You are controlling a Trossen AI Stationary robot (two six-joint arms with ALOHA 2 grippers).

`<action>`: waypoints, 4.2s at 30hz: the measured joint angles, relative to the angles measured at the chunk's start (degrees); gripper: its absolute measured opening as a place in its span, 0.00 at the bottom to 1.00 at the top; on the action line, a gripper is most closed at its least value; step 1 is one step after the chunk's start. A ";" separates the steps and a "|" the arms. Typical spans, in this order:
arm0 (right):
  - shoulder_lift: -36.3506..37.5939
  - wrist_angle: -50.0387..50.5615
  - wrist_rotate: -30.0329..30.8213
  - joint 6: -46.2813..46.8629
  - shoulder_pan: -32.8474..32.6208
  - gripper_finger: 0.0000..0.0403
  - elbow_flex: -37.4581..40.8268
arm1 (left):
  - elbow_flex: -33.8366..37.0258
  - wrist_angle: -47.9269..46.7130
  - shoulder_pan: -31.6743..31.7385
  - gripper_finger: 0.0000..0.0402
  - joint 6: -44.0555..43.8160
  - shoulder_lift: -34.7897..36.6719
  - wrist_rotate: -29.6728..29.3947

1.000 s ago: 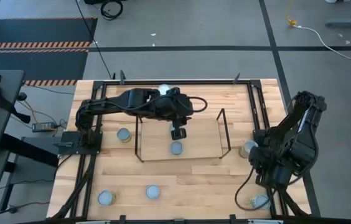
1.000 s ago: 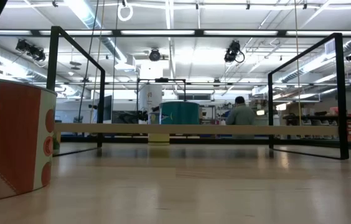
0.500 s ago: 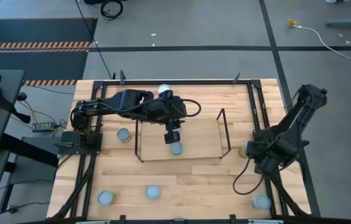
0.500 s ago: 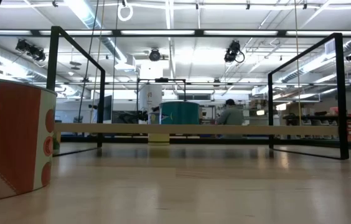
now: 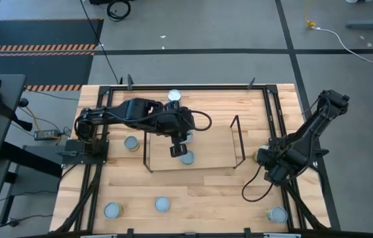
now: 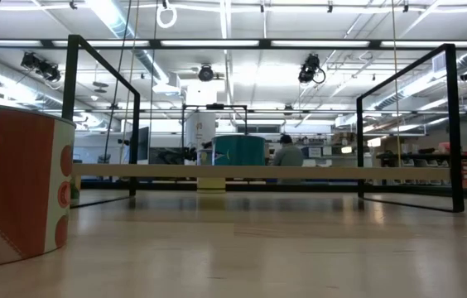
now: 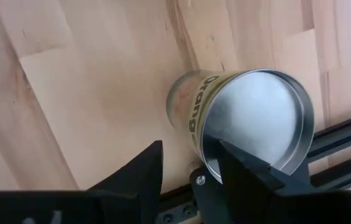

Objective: Pick and place cans onto a shelf
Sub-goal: Put the canned oranges on the shelf

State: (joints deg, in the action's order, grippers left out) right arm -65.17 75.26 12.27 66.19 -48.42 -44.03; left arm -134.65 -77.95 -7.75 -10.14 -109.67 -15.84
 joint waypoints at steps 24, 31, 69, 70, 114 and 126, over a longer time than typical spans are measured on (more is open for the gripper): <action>0.09 0.12 -0.18 -5.86 2.81 0.37 0.91 | 0.03 -10.41 -6.30 0.24 -4.41 8.63 -4.10; 0.04 0.01 0.27 -5.81 4.51 0.29 1.03 | 0.07 -12.07 -9.78 0.24 -5.73 8.57 -2.21; -0.19 -4.06 -15.09 -11.01 5.55 0.00 -8.96 | 0.04 -12.07 -29.16 0.24 -10.22 17.86 -7.05; -0.29 -5.16 -16.59 -11.50 5.62 0.00 -10.24 | 0.04 -12.07 -29.16 0.24 -10.17 17.86 -7.06; -33.29 -7.24 -4.48 -90.56 48.21 0.00 -45.76 | 0.07 -12.05 -22.73 0.24 -6.03 19.36 -9.01; -33.14 -11.32 -5.89 -89.77 48.96 0.03 -41.77 | 0.07 -12.07 -22.67 0.24 -5.44 19.74 -10.03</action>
State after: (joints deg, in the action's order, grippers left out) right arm -98.30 63.95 6.38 -23.58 0.54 -85.80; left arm -134.58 -90.02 -30.41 -15.58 -89.93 -25.87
